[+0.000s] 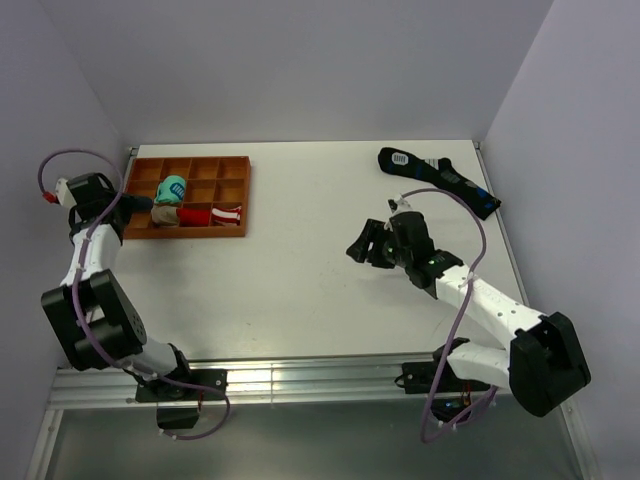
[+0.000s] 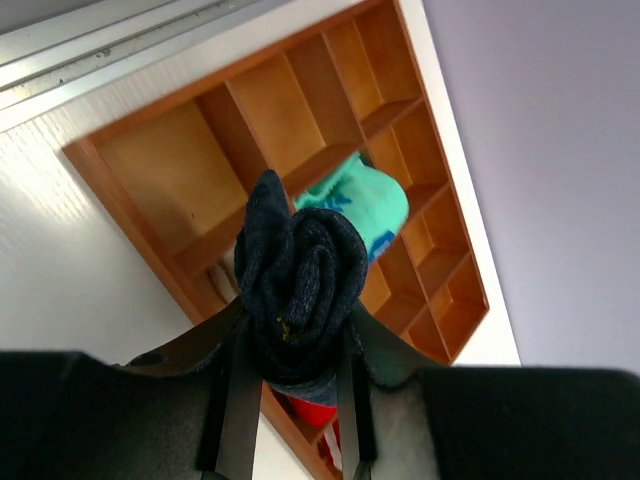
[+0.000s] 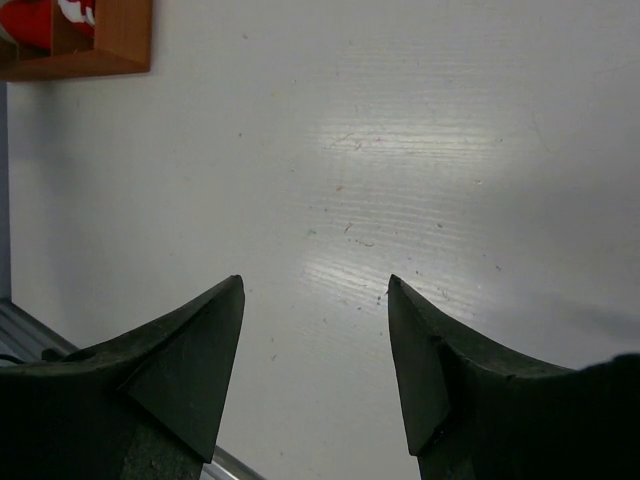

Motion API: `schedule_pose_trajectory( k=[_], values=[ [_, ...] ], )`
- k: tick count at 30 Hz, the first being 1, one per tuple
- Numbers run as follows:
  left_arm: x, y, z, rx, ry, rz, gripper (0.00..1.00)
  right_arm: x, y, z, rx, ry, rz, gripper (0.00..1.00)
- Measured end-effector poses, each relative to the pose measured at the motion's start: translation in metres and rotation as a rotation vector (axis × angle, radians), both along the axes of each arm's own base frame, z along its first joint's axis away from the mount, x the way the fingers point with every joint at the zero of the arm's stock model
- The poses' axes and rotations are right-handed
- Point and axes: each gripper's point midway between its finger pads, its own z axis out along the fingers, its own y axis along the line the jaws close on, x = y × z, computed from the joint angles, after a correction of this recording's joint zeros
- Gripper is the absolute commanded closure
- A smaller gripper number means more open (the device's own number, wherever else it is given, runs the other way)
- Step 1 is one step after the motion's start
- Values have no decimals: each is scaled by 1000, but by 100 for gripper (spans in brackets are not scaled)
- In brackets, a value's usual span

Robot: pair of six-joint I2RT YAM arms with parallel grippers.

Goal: Roll the socks
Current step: Place the sock in the storage box.

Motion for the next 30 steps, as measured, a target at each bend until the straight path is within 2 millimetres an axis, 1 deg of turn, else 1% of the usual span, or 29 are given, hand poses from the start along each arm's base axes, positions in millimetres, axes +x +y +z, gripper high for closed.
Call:
schedule_pose_trajectory(
  k=[3, 6, 9, 13, 18, 23, 30],
  values=[
    [8, 13, -14, -34, -6, -11, 100, 4, -1, -4, -5, 2, 9, 34],
    [14, 20, -19, -65, -36, -38, 100, 4, 2, -6, 4, 0, 23, 34],
    [23, 26, -26, -95, -56, -67, 100, 4, 4, -4, 13, -8, 35, 34],
    [27, 29, -40, -132, -50, -91, 100, 4, 5, -3, 16, -25, 45, 34],
    [37, 35, -40, -155, -62, -118, 100, 2, 6, 3, 27, -43, 62, 33],
    [40, 43, -43, -158, -51, -115, 100, 1, 9, 4, 39, -43, 79, 33],
    [46, 48, -56, -161, 7, -129, 100, -2, 12, 5, 52, -38, 99, 33]
  ],
)
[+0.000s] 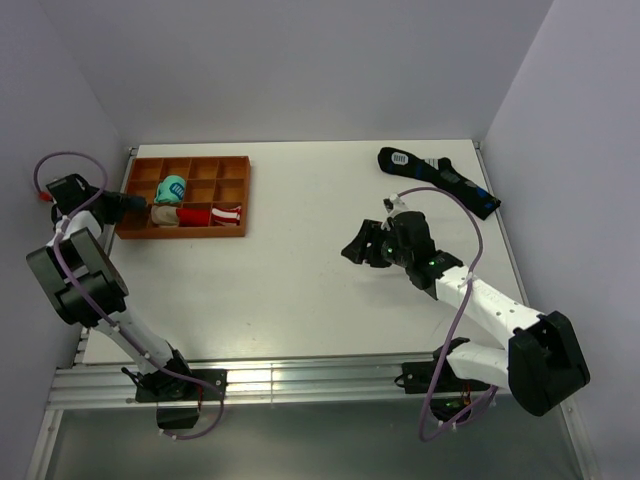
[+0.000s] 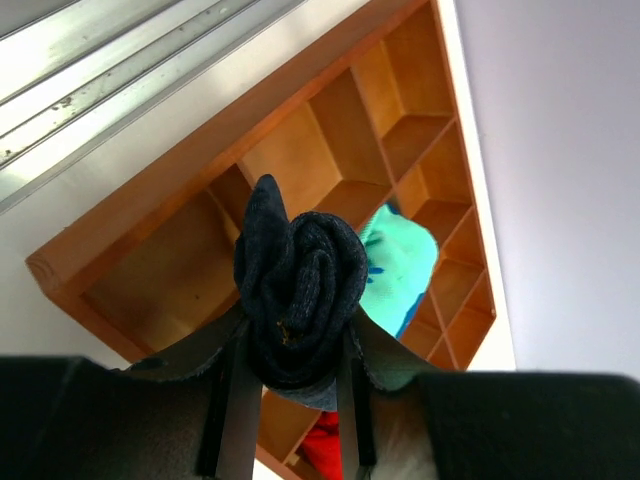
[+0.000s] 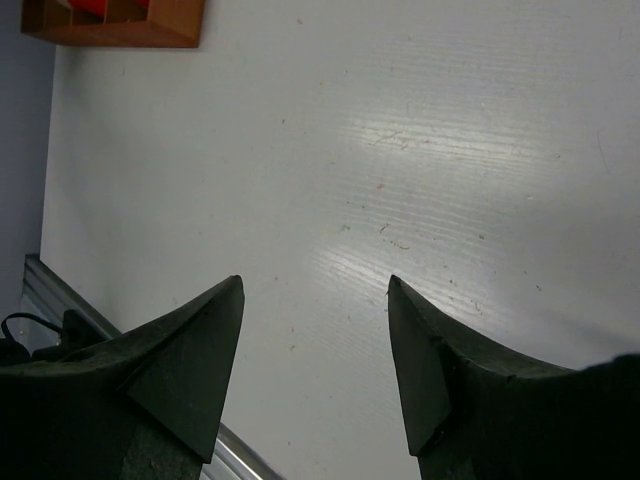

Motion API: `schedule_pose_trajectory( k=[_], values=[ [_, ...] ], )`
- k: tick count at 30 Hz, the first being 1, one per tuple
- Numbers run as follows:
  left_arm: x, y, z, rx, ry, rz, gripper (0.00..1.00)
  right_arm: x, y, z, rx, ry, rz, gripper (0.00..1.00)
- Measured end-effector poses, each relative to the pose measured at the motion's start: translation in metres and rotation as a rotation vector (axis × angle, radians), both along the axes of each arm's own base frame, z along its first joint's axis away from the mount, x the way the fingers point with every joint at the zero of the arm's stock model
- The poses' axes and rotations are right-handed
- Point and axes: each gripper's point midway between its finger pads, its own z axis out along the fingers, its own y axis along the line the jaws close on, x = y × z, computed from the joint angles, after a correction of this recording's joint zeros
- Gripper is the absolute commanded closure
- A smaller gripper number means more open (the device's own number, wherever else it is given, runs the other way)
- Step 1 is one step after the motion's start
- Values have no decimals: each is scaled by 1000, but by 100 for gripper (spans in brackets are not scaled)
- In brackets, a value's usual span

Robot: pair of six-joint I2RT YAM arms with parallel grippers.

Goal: Roll the socks
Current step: Place the sock in the storage box.

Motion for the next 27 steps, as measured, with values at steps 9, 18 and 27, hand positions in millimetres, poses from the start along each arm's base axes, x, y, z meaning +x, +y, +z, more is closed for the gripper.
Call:
schedule_pose_trajectory(
  k=[9, 18, 27],
  values=[
    [-6, 4, -16, 16, 80, 0, 100, -2, 3, 0, 10, 6, 18, 33],
    [-13, 6, -44, 3, 168, 20, 100, -4, 6, -8, 10, 36, 37, 33],
    [-19, 9, -54, 20, 224, 99, 100, -6, 8, -9, 17, 44, 52, 33]
  ],
)
